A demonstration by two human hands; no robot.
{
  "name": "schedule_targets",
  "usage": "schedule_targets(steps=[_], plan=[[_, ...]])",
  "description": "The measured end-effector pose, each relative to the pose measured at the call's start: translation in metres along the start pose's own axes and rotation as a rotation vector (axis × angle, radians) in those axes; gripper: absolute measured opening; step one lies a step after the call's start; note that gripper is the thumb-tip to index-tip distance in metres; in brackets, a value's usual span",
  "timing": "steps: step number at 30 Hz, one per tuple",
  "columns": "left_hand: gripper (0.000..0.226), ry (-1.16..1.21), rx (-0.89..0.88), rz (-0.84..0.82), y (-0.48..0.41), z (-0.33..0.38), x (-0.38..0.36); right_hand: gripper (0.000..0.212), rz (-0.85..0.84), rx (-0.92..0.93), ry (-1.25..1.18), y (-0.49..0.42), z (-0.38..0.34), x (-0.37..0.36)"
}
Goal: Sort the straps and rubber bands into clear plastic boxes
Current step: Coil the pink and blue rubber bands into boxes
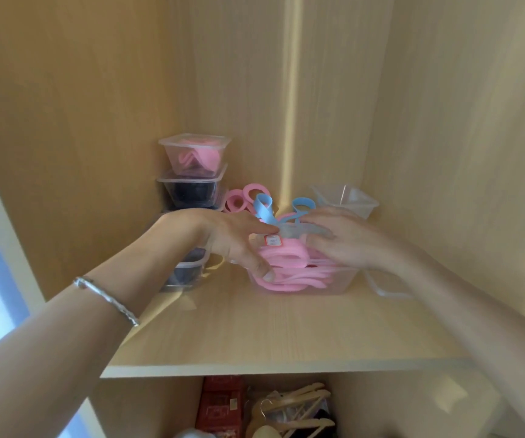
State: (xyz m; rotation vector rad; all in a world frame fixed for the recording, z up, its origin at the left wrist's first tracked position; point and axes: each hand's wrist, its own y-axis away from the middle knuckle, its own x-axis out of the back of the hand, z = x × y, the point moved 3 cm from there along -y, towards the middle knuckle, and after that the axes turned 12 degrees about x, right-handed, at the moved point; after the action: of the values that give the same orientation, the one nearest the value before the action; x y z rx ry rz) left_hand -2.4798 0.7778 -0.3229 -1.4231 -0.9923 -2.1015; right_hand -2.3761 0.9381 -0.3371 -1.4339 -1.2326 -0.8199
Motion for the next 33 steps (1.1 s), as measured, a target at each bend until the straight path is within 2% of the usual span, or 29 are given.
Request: schedule_targets(steps=[2, 6, 10, 14, 17, 22, 28, 33], plan=[[0.095, -0.051, 0.032, 0.013, -0.001, -0.002, -0.002, 0.045, -0.01, -0.107, -0.141, 0.004, 0.008, -0.006], [0.093, -0.105, 0.007, 0.059, 0.0, 0.001, -0.007, 0.04, 0.112, -0.222, -0.334, 0.005, 0.018, -0.008], [0.105, -0.091, -0.027, 0.075, -0.001, 0.003, -0.012, 0.044, 0.191, -0.302, -0.496, 0.006, 0.032, -0.01], [0.096, -0.046, -0.028, 0.083, -0.001, 0.007, -0.015, 0.045, 0.269, -0.338, -0.586, 0.006, 0.036, -0.013], [0.089, -0.04, -0.034, 0.087, 0.001, 0.009, -0.017, 0.044, 0.298, -0.335, -0.543, 0.005, 0.035, -0.014], [0.087, -0.048, -0.048, 0.096, 0.002, 0.014, -0.018, 0.042, 0.24, -0.325, -0.377, 0.006, 0.034, -0.013], [0.107, -0.114, -0.011, 0.076, 0.001, 0.021, -0.032, 0.037, 0.153, -0.297, -0.264, 0.008, 0.031, -0.013], [0.109, -0.047, -0.015, 0.13, -0.01, 0.02, -0.04, 0.04, 0.065, -0.287, -0.111, 0.009, 0.024, -0.009]])
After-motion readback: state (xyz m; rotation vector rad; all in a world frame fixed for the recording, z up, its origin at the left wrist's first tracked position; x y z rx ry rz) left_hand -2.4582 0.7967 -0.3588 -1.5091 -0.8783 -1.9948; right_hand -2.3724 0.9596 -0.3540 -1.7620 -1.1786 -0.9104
